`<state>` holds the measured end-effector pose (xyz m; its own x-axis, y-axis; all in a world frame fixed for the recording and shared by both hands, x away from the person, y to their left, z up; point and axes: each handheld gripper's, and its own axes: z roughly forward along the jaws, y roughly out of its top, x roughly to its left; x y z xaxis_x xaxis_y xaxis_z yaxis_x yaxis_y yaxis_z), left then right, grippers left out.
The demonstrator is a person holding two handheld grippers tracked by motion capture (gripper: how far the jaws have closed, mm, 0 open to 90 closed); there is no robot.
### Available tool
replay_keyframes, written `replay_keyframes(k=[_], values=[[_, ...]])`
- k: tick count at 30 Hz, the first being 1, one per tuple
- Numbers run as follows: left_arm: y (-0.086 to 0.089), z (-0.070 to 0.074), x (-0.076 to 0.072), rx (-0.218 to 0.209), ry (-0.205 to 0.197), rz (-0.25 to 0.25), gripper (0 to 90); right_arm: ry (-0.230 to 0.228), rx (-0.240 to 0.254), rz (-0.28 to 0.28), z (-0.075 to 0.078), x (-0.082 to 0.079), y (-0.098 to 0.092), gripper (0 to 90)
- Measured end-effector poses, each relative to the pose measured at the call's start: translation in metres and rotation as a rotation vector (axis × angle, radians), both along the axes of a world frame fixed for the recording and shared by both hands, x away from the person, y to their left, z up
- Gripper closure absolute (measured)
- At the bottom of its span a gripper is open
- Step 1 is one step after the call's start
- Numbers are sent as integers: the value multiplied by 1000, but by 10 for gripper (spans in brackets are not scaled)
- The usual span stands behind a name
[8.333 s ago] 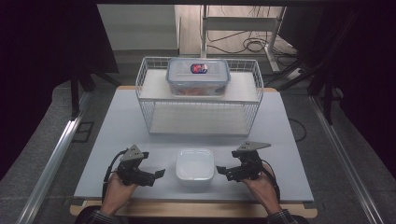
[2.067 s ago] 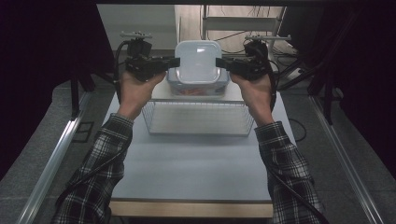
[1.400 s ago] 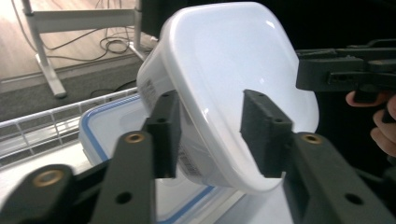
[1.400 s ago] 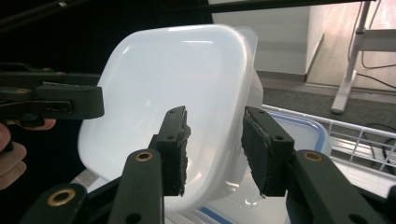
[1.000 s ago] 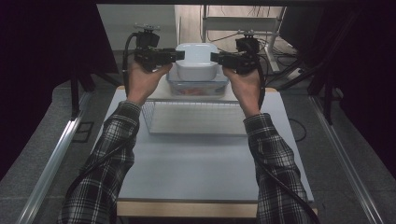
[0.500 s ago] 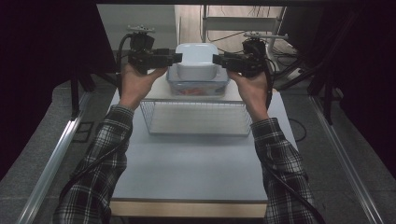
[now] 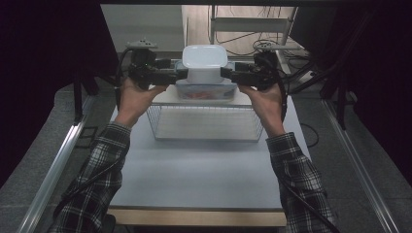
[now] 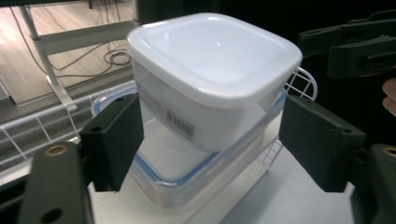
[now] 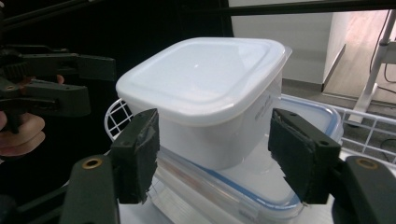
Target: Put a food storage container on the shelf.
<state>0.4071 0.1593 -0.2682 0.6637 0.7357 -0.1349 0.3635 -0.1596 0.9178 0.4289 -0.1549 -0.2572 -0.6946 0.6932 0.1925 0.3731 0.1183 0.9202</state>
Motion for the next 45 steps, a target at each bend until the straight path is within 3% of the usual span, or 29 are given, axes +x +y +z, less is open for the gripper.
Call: replay_keyframes(k=[6, 17, 36, 45], values=[[-3, -10, -8, 26, -2, -32, 113, 1, -3, 20, -7, -4, -4, 269], [-11, -32, -20, 57, -18, -76, 51, -4, -16, 53, -23, -14, -8, 172], [-13, -55, -34, 68, -10, -69, 49, -15, -46, 87, -44, -24, -11, 91], [-11, -65, -44, 95, -13, -75, 51, -27, -69, 98, -51, -31, -12, 69]])
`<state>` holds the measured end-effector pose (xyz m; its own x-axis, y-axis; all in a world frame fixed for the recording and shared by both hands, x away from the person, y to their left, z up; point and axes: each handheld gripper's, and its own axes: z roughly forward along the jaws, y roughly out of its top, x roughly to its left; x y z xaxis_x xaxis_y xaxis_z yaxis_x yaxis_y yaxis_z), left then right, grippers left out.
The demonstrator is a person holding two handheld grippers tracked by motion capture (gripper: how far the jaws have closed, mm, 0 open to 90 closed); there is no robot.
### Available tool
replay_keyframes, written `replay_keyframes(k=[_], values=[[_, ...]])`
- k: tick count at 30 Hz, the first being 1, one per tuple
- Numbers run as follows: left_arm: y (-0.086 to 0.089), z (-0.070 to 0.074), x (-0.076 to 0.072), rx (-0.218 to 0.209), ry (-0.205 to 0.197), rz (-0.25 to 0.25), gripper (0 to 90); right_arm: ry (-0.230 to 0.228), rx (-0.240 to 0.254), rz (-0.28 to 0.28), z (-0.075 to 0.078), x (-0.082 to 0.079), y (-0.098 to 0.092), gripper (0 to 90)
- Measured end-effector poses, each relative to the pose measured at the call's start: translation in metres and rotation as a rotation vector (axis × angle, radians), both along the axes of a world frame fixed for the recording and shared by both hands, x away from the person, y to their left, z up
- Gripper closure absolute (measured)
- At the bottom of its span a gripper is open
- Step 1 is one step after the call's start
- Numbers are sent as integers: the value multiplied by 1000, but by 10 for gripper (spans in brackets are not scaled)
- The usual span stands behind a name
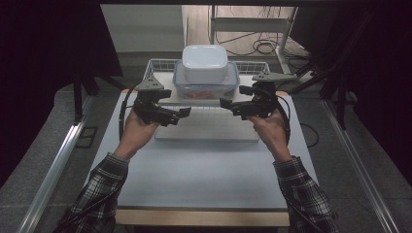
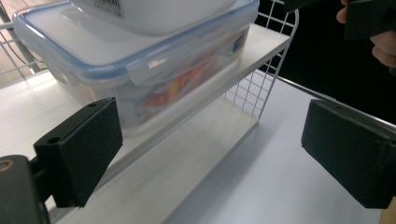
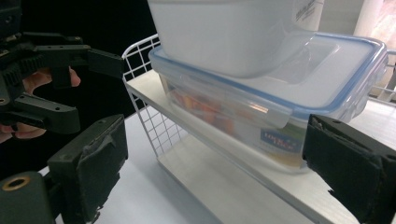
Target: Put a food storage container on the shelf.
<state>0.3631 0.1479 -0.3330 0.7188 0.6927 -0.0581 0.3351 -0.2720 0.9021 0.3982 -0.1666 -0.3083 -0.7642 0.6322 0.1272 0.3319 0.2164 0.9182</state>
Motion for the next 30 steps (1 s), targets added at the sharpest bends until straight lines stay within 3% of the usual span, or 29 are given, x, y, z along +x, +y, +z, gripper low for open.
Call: replay_keyframes(k=[17, 30], values=[[1, -24, -16, 35, 13, -34, 37, 3, -33, 19, -16, -12, -2, 29], [-3, -50, -27, 19, 52, -62, 31, 12, -47, 31, -32, -24, -4, 21]])
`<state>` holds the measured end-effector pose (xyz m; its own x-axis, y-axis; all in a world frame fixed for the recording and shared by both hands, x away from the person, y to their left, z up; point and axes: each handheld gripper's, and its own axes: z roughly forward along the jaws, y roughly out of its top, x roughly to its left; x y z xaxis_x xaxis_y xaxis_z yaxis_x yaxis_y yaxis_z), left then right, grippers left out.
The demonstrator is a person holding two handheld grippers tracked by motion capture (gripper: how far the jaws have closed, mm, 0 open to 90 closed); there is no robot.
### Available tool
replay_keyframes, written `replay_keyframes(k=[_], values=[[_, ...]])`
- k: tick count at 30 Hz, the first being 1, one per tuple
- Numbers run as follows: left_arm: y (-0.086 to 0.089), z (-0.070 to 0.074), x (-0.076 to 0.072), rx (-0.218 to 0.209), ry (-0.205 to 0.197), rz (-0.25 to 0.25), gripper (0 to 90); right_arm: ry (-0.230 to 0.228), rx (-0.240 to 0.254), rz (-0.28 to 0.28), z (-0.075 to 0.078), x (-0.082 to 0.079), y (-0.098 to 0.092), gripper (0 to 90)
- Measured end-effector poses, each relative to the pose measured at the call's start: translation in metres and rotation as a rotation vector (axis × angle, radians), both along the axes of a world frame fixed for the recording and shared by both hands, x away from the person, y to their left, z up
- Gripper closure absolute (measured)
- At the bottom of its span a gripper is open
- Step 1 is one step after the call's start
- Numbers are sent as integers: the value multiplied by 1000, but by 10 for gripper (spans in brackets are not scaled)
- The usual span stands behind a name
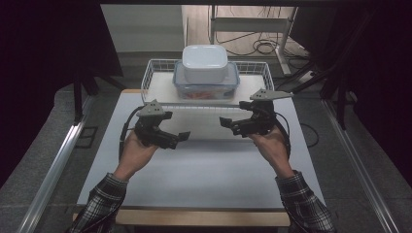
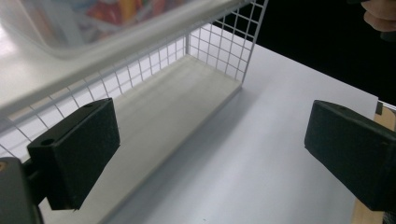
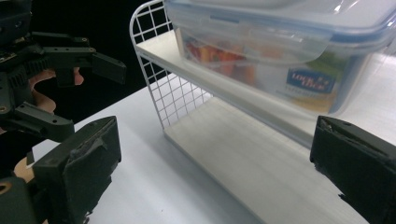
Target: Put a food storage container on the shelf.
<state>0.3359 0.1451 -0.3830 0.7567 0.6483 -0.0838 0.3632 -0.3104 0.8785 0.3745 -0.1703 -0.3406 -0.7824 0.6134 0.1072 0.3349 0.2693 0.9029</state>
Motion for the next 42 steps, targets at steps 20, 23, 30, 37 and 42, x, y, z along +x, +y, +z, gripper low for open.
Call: replay_keyframes(k=[20, 23, 30, 37, 42], values=[[-8, -29, -17, 28, -4, -3, 29, 23, -39, 8, -37, -14, 2, 16], [-8, -35, -20, 35, 1, -4, 29, 27, -52, 6, -45, -17, 2, 10], [-2, -51, -26, 48, 23, 13, 28, 53, -50, -10, -62, -21, -3, 0], [7, -60, -34, 59, 40, 32, 29, 65, -66, -31, -73, -26, -9, 0], [12, -63, -42, 64, 44, 47, 28, 64, -97, -51, -80, -33, -15, 0]])
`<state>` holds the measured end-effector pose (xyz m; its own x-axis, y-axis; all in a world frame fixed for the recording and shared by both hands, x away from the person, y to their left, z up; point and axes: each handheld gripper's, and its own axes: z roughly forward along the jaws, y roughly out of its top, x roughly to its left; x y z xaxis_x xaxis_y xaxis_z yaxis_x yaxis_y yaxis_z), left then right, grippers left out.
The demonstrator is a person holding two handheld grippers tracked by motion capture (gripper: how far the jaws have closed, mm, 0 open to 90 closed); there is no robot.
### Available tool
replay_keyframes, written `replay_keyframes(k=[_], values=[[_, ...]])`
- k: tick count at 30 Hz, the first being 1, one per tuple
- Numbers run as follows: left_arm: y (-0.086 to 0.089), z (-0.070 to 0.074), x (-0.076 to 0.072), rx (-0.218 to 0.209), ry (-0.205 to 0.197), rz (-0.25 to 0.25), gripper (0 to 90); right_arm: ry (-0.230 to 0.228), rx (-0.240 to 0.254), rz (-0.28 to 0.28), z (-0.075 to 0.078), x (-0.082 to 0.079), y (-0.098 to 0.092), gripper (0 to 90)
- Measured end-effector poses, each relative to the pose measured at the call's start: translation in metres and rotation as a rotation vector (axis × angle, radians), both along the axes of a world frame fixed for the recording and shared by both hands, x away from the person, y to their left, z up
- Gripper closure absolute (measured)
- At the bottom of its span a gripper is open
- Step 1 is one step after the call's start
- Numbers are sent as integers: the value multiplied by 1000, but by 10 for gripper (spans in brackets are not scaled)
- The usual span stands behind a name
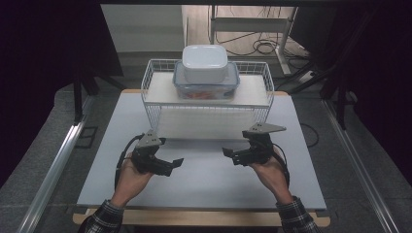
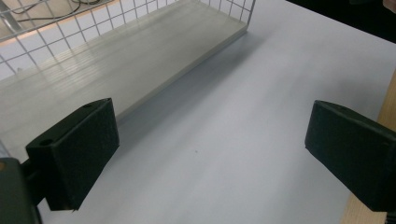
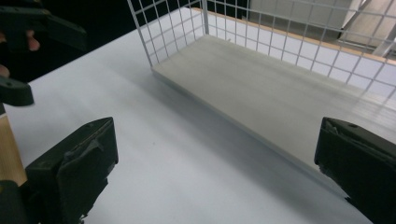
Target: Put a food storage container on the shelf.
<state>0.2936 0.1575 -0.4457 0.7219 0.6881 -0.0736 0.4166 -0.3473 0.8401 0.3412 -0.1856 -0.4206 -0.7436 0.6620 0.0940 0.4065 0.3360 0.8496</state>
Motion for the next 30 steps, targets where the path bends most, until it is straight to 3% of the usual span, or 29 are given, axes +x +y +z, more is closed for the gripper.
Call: replay_keyframes(k=[3, 6, 15, 30], values=[[2, -3, -4, -5, 10, -1, 31, 3, -4, -10, -4, -5, -6, 0], [5, -7, -8, 19, 14, 4, 32, 9, -14, -14, -8, -7, -11, 0], [19, -22, -14, 7, 31, 49, 34, 22, -27, -43, -16, -17, -26, 0], [38, -50, -30, 41, 59, 117, 30, 58, -48, -63, -40, -34, -45, 0]])
